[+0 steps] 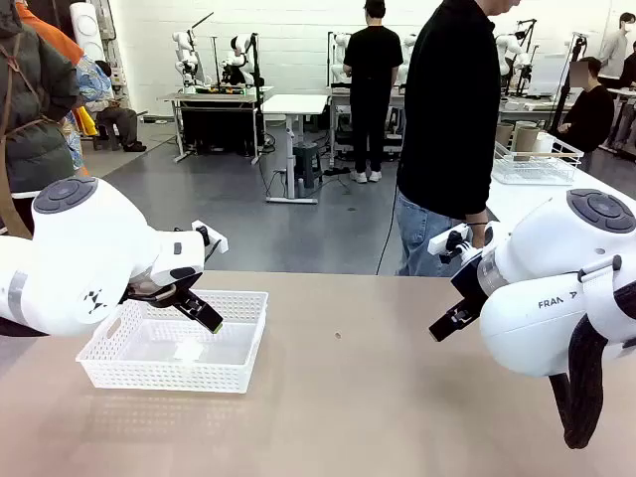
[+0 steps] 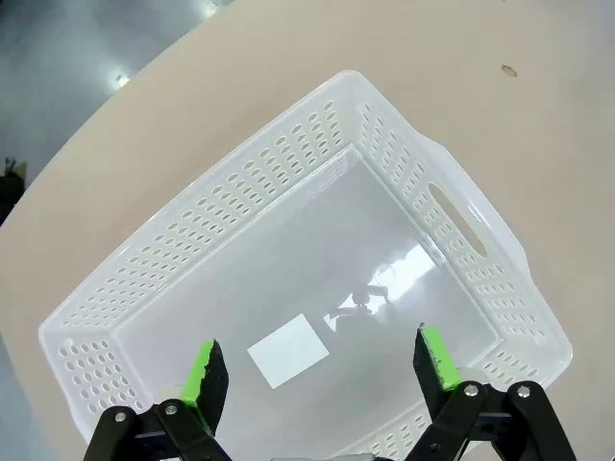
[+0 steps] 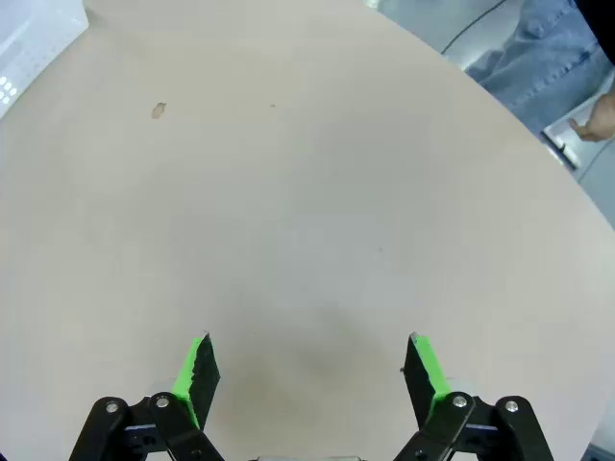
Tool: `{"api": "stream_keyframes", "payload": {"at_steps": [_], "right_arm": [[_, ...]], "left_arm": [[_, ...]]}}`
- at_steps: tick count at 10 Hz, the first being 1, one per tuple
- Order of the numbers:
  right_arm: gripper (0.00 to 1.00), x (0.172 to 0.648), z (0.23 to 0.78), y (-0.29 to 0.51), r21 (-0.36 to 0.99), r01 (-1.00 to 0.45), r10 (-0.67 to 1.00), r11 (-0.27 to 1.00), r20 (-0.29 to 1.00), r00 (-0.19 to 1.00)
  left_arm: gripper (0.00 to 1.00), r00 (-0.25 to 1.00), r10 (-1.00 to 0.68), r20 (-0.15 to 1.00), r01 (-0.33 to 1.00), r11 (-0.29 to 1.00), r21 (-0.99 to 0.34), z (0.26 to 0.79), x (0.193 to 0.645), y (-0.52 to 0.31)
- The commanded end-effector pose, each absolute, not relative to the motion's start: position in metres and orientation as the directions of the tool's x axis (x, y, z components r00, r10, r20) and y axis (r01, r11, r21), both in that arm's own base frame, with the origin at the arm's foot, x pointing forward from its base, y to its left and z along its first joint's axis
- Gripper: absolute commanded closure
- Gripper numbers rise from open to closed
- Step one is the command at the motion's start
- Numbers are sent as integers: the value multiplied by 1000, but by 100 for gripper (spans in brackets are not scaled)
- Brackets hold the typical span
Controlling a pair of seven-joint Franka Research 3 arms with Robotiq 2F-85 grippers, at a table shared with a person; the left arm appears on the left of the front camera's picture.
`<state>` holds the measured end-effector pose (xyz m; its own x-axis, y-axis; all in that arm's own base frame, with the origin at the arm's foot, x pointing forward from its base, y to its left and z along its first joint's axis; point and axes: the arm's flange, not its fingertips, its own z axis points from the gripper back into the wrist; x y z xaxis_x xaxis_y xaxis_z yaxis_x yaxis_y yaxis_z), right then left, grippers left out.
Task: Clean and organize the cups into the basket.
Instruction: Pick up the Organizing basket and move it to the center of the table, then pick up the Reusable plastic cup from the right side of the table and place it inside the Organizing basket.
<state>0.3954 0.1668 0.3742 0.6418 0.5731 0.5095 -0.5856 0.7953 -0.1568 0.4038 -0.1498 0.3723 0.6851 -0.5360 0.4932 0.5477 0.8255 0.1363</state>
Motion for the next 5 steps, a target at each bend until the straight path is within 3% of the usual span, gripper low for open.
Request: {"api": "stream_keyframes", "payload": {"at_steps": [1, 5], "right_arm": [[0, 395, 374, 167, -157, -586, 573, 795, 510, 642], [0, 395, 374, 167, -157, -586, 573, 795, 510, 642]], "left_arm": [[0, 685, -536, 493, 548, 825, 136, 372, 404, -150], [0, 685, -536, 493, 548, 825, 136, 372, 404, -150]]}}
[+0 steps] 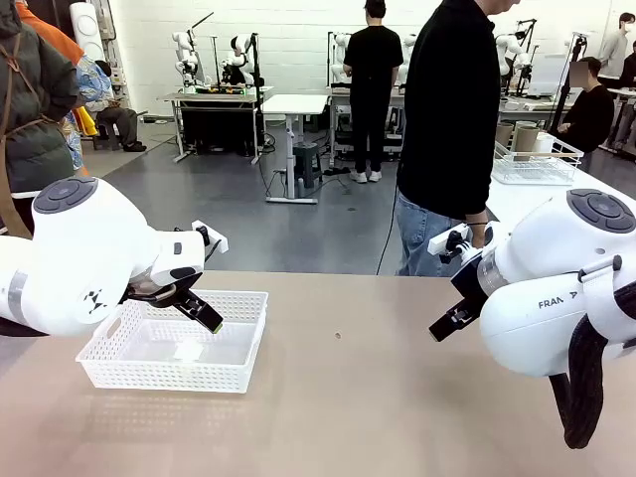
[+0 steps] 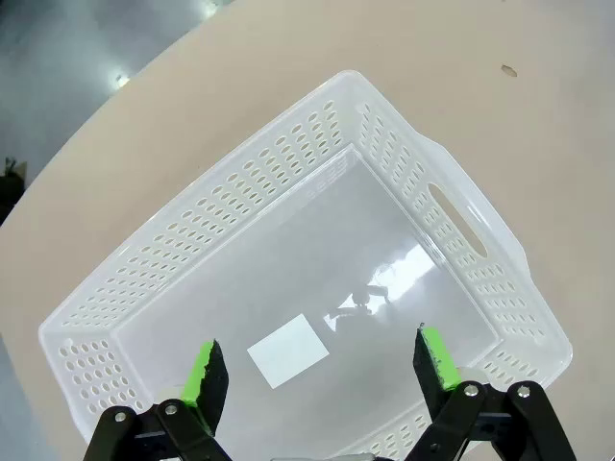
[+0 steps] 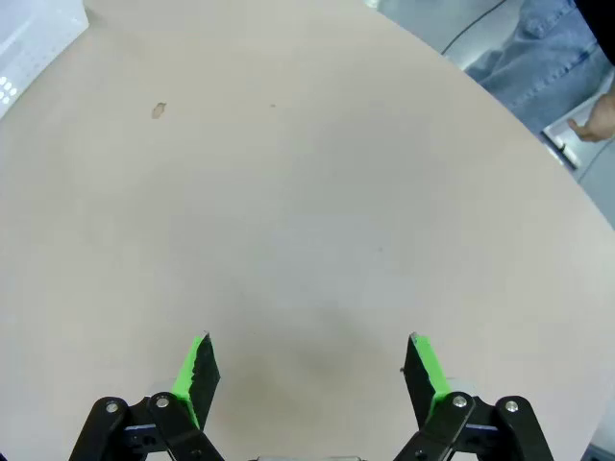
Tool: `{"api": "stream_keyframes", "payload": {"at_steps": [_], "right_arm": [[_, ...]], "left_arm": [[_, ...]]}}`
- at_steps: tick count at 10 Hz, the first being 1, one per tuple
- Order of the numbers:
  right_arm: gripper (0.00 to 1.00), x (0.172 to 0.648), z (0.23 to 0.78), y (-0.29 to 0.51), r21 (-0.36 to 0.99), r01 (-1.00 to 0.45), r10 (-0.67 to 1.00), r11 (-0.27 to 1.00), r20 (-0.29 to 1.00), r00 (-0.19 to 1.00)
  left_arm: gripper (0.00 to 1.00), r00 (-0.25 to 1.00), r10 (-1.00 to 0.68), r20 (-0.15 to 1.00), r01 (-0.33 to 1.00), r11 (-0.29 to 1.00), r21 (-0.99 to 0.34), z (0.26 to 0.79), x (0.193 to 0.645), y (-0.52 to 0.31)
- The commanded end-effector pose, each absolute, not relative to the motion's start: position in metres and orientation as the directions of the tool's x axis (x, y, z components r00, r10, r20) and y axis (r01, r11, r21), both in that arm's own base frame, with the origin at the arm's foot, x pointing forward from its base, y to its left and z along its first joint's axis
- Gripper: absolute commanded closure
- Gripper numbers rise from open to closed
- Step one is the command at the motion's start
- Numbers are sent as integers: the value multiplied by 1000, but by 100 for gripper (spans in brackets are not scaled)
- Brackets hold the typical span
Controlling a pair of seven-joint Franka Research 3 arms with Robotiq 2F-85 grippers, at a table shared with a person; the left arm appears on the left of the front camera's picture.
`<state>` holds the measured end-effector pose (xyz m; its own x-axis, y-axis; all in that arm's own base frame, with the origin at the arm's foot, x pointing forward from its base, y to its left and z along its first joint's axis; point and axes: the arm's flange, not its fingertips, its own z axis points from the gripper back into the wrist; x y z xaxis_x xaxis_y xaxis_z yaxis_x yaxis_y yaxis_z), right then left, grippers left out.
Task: Clean and organize the cups into the basket.
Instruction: Pick up the Organizing basket and move it to the center of the table, then pick up the Reusable plastic cup from the right side of the table and place it inside the Organizing basket.
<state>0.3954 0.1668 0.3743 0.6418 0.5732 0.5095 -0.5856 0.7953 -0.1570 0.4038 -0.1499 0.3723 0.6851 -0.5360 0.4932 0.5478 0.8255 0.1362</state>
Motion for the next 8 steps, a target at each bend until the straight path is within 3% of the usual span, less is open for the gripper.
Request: {"api": "stream_keyframes", "payload": {"at_steps": [1, 8], "right_arm": [[0, 395, 374, 167, -157, -586, 573, 795, 510, 642], [0, 395, 374, 167, -157, -586, 573, 795, 510, 642]], "left_arm": [[0, 685, -536, 493, 548, 825, 136, 372, 404, -150], [0, 685, -536, 493, 548, 825, 136, 372, 404, -150]]}}
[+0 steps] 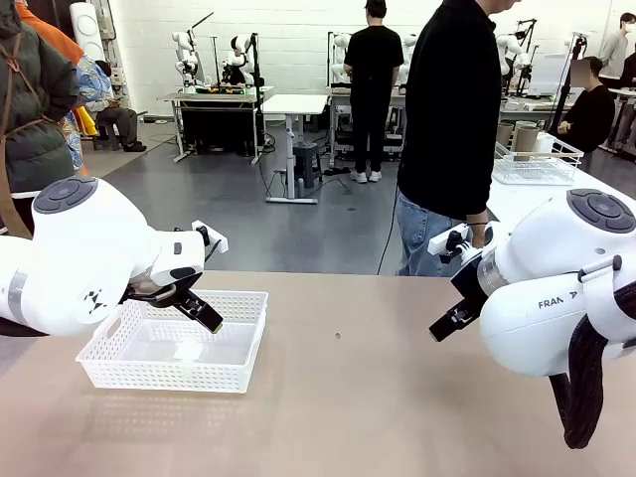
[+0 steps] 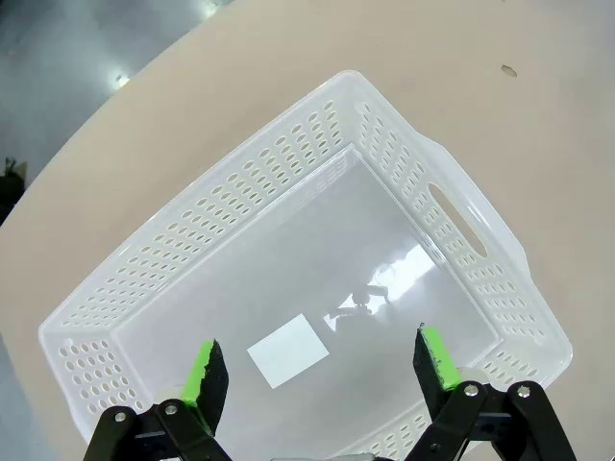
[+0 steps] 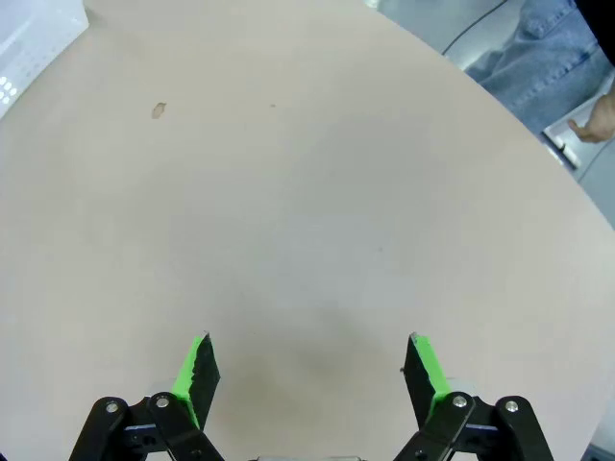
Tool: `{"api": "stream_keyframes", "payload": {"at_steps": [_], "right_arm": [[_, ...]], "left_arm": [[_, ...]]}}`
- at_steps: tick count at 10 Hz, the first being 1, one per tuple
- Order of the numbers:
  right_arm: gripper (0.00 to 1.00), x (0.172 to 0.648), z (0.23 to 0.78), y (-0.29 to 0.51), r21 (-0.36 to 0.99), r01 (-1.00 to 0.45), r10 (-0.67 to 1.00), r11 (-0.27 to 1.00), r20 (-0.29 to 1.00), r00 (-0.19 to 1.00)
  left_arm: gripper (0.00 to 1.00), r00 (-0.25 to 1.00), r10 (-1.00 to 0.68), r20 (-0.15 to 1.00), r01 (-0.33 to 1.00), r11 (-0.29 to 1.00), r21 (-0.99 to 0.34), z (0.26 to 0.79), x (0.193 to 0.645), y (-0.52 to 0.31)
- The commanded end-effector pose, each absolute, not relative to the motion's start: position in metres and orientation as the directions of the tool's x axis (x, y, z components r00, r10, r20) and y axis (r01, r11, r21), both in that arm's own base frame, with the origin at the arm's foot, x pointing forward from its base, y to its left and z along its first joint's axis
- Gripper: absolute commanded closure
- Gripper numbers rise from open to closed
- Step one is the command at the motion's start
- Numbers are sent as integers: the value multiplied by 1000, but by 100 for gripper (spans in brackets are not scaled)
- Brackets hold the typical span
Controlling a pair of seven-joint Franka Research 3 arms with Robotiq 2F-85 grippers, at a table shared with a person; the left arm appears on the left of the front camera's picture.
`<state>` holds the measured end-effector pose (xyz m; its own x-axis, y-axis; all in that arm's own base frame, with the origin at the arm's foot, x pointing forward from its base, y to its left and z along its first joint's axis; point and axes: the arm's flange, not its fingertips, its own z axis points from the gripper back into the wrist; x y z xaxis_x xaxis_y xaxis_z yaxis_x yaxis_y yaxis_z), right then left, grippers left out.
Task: Clean and organize the cups into the basket.
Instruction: Pick up the Organizing basket and move it to the center of the table, then pick up the Reusable plastic cup from the right side of the table and place it inside the Organizing basket.
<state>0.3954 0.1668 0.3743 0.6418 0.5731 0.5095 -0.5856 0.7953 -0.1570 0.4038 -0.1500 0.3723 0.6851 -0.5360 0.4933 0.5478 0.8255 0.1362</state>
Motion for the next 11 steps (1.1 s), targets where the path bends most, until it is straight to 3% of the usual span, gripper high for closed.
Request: {"api": "stream_keyframes", "payload": {"at_steps": [1, 3, 6, 8, 11], "right_arm": [[0, 395, 374, 167, -157, -586, 573, 795, 510, 642], [0, 395, 374, 167, -157, -586, 573, 795, 509, 642], [0, 302, 357, 115, -107, -601, 584, 792, 420, 695], [0, 247, 335, 96, -141, -602, 616, 786, 267, 741], [0, 210, 324, 84, -135, -602, 614, 787, 266, 743]], "left_arm": [[0, 685, -536, 493, 548, 825, 136, 372, 404, -150], [0, 685, -536, 493, 548, 825, 136, 372, 404, -150], [0, 632, -659, 409, 646, 739, 193, 384, 323, -90], [0, 596, -742, 307, 696, 668, 264, 382, 274, -67], [0, 573, -777, 260, 728, 628, 274, 371, 235, -57]]}}
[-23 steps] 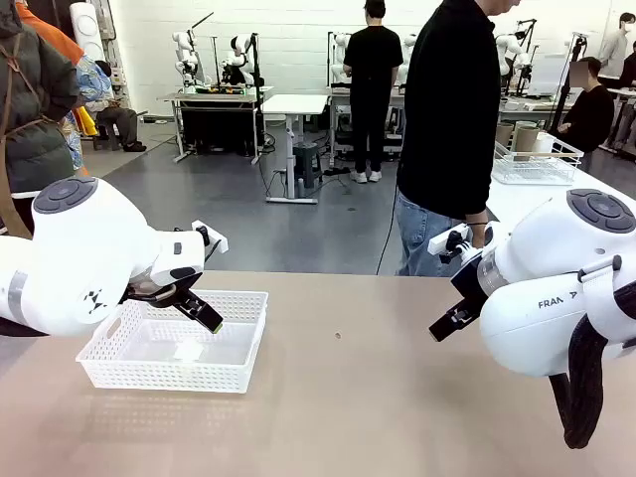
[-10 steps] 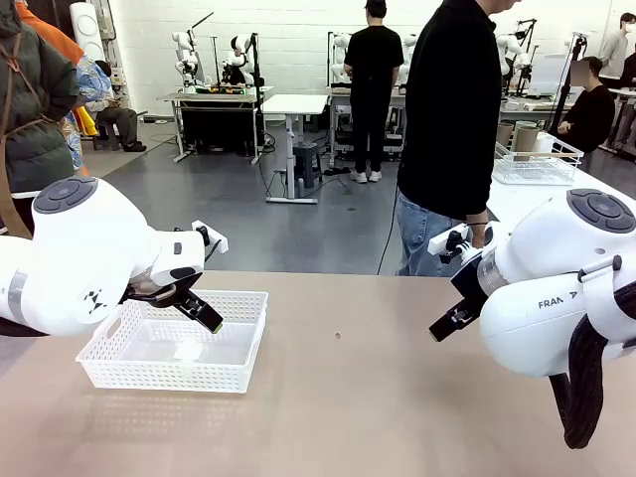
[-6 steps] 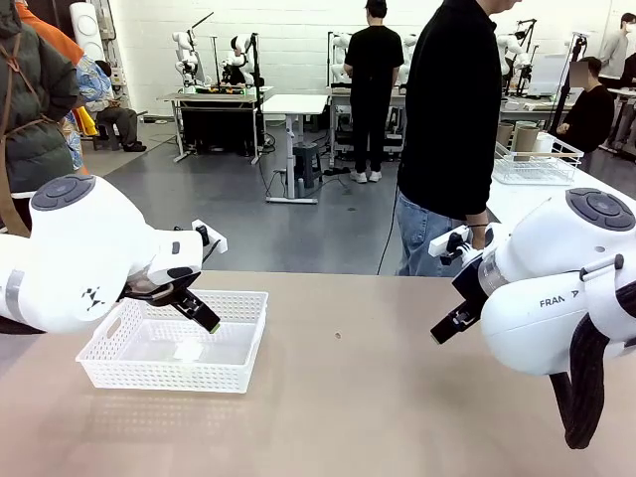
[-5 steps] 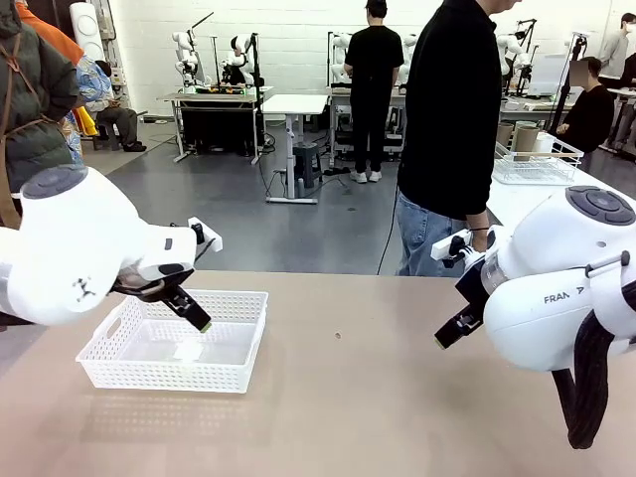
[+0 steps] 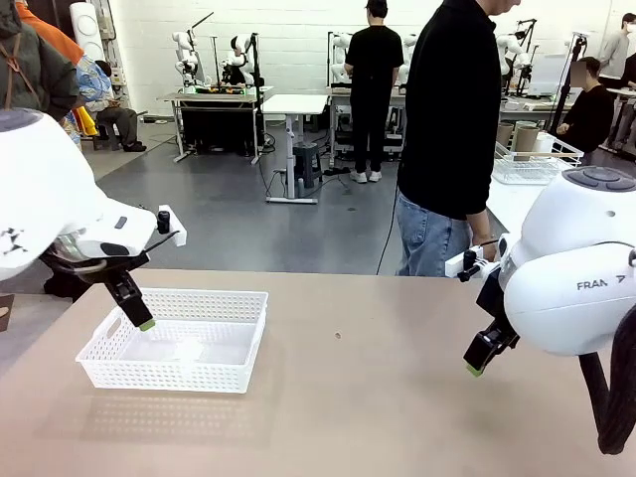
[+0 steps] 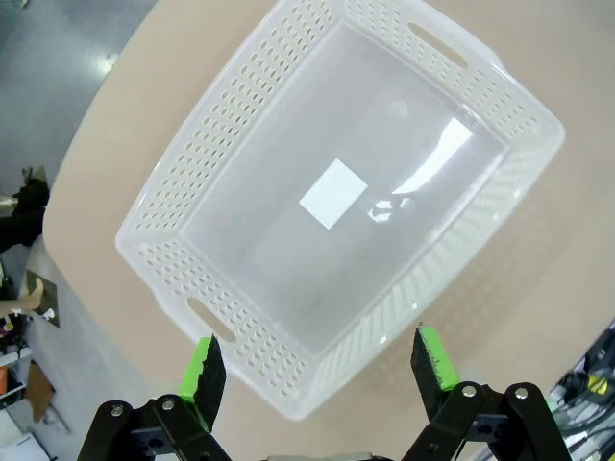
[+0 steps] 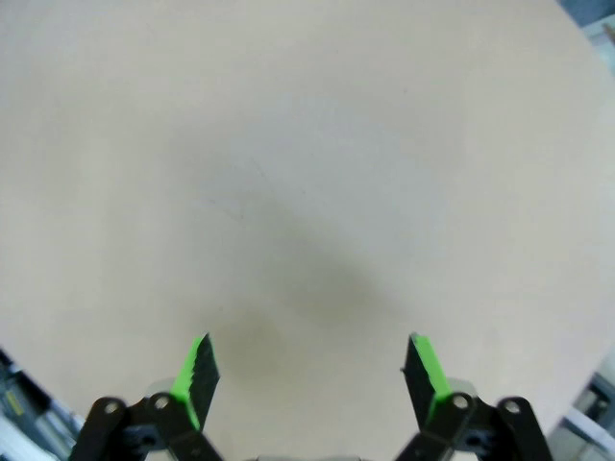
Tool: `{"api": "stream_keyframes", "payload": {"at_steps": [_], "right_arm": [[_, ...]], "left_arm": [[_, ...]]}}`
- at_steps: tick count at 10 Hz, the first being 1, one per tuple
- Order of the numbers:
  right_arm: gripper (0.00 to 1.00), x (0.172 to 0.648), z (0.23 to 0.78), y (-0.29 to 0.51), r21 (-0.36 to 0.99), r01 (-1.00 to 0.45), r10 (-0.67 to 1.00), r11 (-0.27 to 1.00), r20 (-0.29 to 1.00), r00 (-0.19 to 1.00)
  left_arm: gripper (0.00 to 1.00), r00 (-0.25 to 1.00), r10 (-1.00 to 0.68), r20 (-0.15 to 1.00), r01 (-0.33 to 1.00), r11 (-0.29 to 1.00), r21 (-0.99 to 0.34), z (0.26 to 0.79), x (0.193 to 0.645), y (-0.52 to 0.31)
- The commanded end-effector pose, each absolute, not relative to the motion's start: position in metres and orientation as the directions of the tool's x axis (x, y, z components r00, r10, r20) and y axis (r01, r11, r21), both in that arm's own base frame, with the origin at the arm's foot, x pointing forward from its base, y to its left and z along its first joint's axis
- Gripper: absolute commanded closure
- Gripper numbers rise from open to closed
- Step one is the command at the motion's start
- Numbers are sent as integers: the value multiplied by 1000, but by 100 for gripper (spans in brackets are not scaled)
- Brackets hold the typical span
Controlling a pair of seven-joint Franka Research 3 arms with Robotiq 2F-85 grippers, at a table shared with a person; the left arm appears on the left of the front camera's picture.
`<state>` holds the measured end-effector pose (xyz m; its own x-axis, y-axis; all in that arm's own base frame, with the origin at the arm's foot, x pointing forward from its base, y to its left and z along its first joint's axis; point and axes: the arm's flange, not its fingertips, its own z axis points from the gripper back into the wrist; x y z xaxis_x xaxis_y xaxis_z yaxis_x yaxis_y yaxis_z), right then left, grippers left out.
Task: Clean and organize the cups into the basket.
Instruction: Pick up the Organizing basket and move it to the center of the table, then pick up the Reusable plastic cup from the right side of the table and place it inside the Organizing basket.
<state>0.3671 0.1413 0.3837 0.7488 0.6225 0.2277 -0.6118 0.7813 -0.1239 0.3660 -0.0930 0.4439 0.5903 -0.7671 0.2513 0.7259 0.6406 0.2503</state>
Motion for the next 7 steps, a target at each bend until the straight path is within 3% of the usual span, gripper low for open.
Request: {"api": "stream_keyframes", "payload": {"at_steps": [1, 5, 6, 7], "right_arm": [[0, 371, 376, 142, -122, -610, 620, 783, 234, 749], [0, 367, 382, 141, -122, -612, 623, 781, 222, 750], [0, 360, 399, 109, 202, -676, 599, 708, 335, 727], [0, 356, 411, 64, 436, -647, 501, 625, 412, 761]], "left_arm": [[0, 599, -754, 268, 714, 655, 247, 434, 374, -96], [0, 593, -765, 252, 725, 643, 247, 440, 368, -94], [0, 593, -716, 368, 793, 599, -113, 457, 373, -71], [0, 612, -666, 426, 789, 478, -386, 472, 373, -47]]}}
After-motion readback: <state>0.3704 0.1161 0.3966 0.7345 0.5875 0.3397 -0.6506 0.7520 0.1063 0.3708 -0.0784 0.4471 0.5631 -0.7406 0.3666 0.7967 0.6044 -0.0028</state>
